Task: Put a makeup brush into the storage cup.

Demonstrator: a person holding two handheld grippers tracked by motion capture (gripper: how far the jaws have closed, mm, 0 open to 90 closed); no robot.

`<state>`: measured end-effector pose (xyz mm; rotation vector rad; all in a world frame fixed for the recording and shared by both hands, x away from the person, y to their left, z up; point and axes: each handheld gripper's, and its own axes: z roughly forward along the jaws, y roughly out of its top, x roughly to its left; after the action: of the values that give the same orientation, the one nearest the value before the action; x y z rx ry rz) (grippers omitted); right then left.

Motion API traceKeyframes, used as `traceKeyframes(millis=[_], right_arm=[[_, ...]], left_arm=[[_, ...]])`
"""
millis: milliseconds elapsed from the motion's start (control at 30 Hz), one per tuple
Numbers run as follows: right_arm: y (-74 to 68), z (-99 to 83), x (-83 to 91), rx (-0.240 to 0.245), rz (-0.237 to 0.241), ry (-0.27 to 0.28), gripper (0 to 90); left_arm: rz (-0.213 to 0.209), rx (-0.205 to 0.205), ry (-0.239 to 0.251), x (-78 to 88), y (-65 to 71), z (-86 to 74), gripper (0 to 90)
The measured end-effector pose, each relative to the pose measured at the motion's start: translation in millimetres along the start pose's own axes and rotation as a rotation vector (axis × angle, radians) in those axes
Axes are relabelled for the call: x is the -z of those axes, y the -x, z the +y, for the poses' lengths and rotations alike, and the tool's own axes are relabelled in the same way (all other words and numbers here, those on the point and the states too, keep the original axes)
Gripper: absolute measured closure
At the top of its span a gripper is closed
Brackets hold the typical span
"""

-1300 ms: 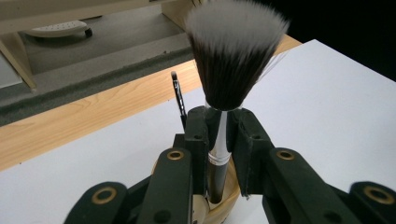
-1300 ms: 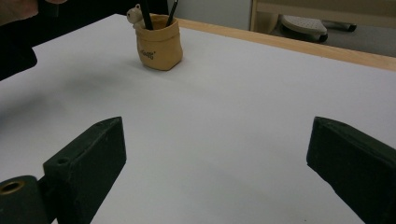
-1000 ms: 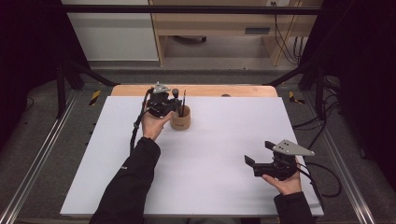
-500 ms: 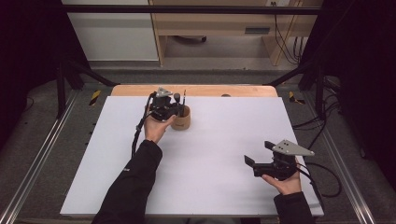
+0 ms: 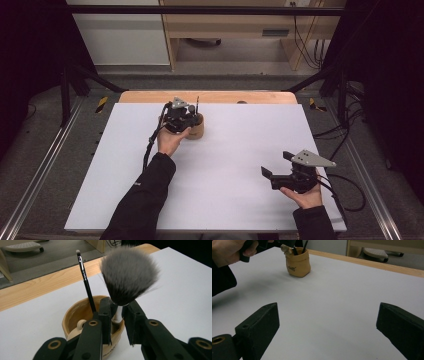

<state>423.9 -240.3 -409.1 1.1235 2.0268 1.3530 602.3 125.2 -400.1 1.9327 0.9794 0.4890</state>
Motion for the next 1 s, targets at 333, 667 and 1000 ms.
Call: traceKeyframes(millis=[333,667,1000], right_arm=[[-0.9,-0.5,-1.4,0.002,0.002,-0.006,5.3],[-1.6,0.0,-1.0,0.003,0.003,-0.003,5.2],[-1.0,0.7,0.8,0.000,0.000,0.007,5.2]], left_arm=[[0.010,-0.006,0.008,6.3,2.8,-8.7,71.0],[0.015,0.008,0.040,21.6,2.9,-17.2,60.2],[-0.008,0.014,0.061,44.9,-0.4,-28.7,48.6]])
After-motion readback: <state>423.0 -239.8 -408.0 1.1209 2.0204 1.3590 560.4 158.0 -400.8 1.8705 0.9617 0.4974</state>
